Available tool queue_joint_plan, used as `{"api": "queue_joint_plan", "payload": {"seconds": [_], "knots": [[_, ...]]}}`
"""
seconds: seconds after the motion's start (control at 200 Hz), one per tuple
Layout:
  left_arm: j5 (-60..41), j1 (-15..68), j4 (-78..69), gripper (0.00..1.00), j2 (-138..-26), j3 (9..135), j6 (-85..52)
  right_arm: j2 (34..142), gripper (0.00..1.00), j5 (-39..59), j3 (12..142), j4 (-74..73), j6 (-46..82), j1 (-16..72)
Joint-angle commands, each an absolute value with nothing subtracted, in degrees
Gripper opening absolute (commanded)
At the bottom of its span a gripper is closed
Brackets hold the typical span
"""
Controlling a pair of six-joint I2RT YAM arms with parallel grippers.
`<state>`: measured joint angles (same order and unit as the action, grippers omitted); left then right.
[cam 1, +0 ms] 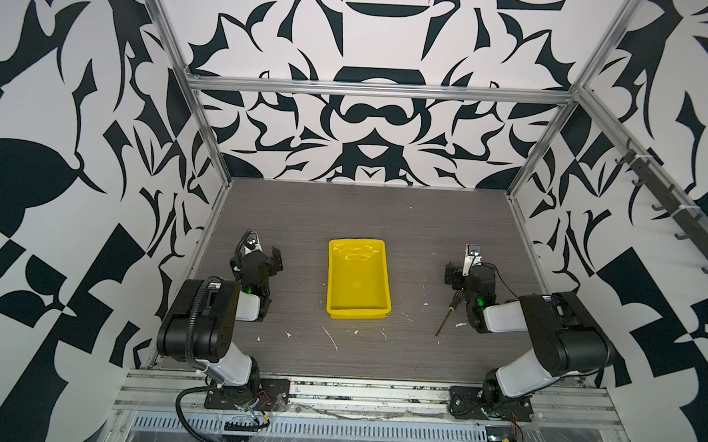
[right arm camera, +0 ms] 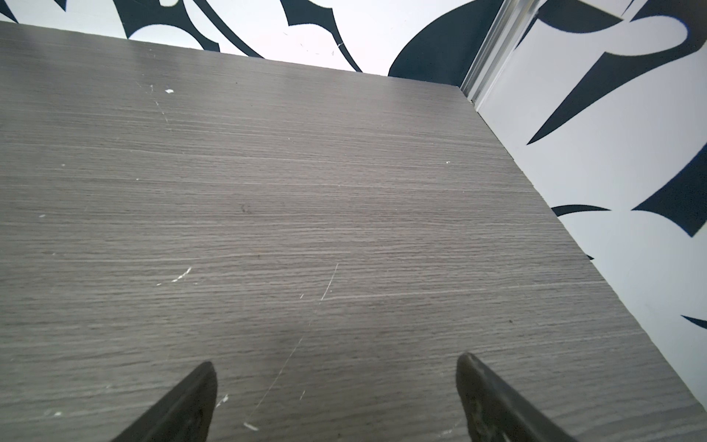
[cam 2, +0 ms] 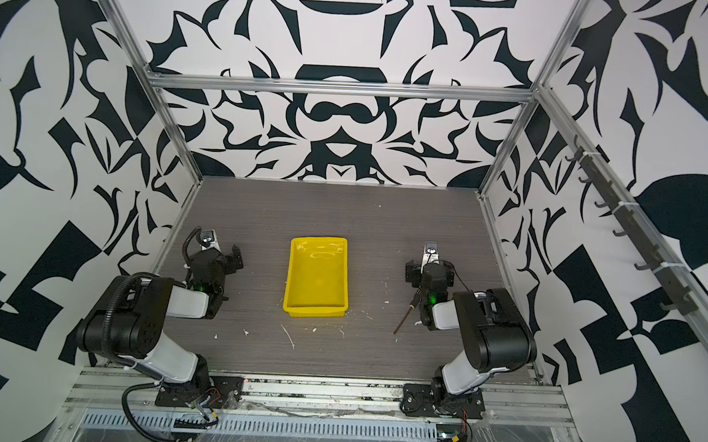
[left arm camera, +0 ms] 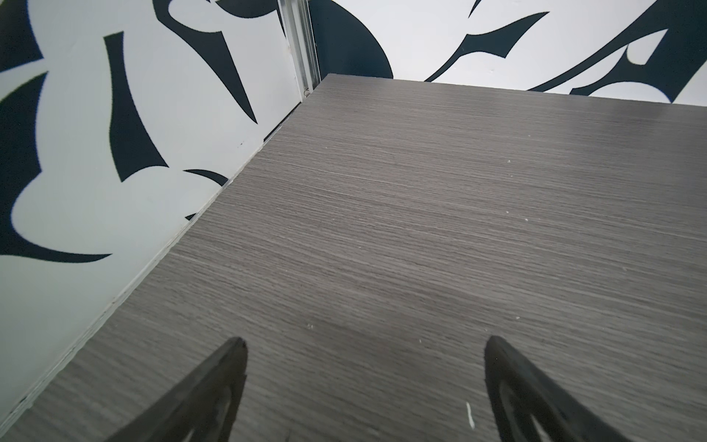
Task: Put the screwdriver in the bin
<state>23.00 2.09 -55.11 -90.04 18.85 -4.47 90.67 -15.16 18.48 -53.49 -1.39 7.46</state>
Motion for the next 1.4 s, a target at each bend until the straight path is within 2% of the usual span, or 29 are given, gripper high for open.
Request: {"api": "queue_joint_plan", "payload": {"seconds": [0.0,0.435,0.6,0.655,0.715,0.79,0.82,0.865,0.96,1.09,1.395], "knots": [[23.6,1.8,-56.9,0.99,-89.7,19.7,-4.8,89.4,1.0,-14.9,19.8,-54.1,-1.1,7.3],[23.6,1.8,-57.4,0.99,-89.5,19.3,-5.0,89.3,1.0,-15.1,19.5,-54.4,-1.0,7.3],[16.4,2.9,-69.1,0.99,-87.5,12.5,-1.3,89.1,1.0,-13.5,17.3,-58.3,-1.3,7.7],[17.2,4.4,-70.3,0.99,-85.2,11.2,0.1,89.1,1.0,-14.0,17.2,-58.6,-1.5,7.9],[21.5,8.1,-61.0,0.99,-78.6,13.1,2.3,89.2,1.0,-14.0,17.2,-58.6,-1.6,8.0],[20.0,12.3,-30.8,0.99,-64.0,20.9,1.0,89.2,1.0,-14.1,17.2,-58.6,-1.6,8.0],[16.2,12.7,-17.8,0.99,-59.7,25.8,-1.1,89.2,1.0,-14.1,17.3,-58.6,-1.6,8.0],[15.3,13.4,-6.1,0.99,-55.7,30.8,-5.8,89.2,1.0,-14.0,17.5,-58.2,-1.7,8.0],[15.3,13.9,9.2,0.99,-50.1,35.8,-20.1,89.1,1.0,-13.5,18.3,-56.4,-2.3,8.0],[13.8,13.9,18.2,0.99,-46.5,33.1,-29.7,89.2,1.0,-13.6,18.1,-56.8,-2.3,8.0],[6.1,13.9,19.9,0.99,-52.4,34.3,-27.0,85.9,1.0,-18.5,13.8,-63.3,-2.6,10.1]]}}
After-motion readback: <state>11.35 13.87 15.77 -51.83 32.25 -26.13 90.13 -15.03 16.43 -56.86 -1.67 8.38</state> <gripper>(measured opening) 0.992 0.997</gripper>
